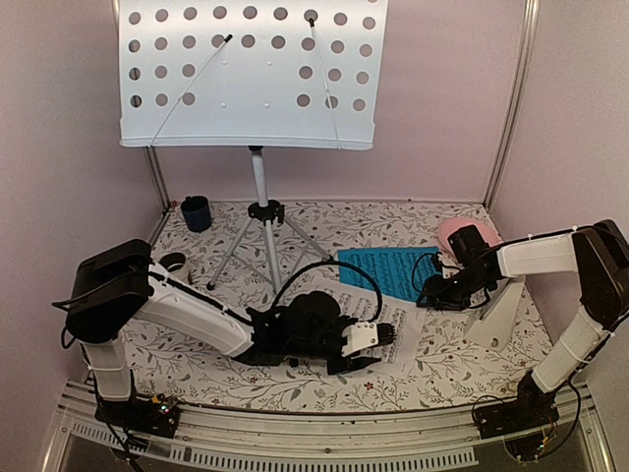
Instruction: Set up the instrument practice props
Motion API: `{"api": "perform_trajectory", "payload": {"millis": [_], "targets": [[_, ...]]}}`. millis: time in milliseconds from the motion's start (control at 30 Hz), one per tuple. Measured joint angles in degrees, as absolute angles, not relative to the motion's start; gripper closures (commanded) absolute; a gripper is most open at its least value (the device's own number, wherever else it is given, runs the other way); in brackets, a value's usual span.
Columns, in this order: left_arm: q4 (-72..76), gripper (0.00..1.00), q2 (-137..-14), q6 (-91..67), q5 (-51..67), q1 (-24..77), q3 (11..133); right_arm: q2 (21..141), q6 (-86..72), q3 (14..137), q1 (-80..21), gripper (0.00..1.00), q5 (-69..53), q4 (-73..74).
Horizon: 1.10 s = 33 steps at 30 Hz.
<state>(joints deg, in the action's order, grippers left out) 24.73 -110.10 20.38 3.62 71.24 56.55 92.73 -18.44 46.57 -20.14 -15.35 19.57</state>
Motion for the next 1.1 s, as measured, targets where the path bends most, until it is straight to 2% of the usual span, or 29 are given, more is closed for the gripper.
{"api": "perform_trajectory", "payload": {"millis": [433,700,933,1100], "targets": [[25.2,0.55,-114.4,19.4,6.7,70.8,57.1,93.2,-18.8,46.4,-19.9,0.49,-20.4,17.6],[26.0,0.58,-117.8,17.8,9.7,70.5,57.5,93.2,-19.0,45.6,-19.9,0.59,-24.0,17.2],[26.9,0.6,-118.3,16.9,11.6,70.0,57.8,93.2,-19.9,44.4,-19.6,0.47,-24.9,16.2],[27.3,0.62,-118.3,16.4,12.6,69.7,57.8,92.8,-20.8,43.8,-18.8,0.48,-24.5,14.7]]}}
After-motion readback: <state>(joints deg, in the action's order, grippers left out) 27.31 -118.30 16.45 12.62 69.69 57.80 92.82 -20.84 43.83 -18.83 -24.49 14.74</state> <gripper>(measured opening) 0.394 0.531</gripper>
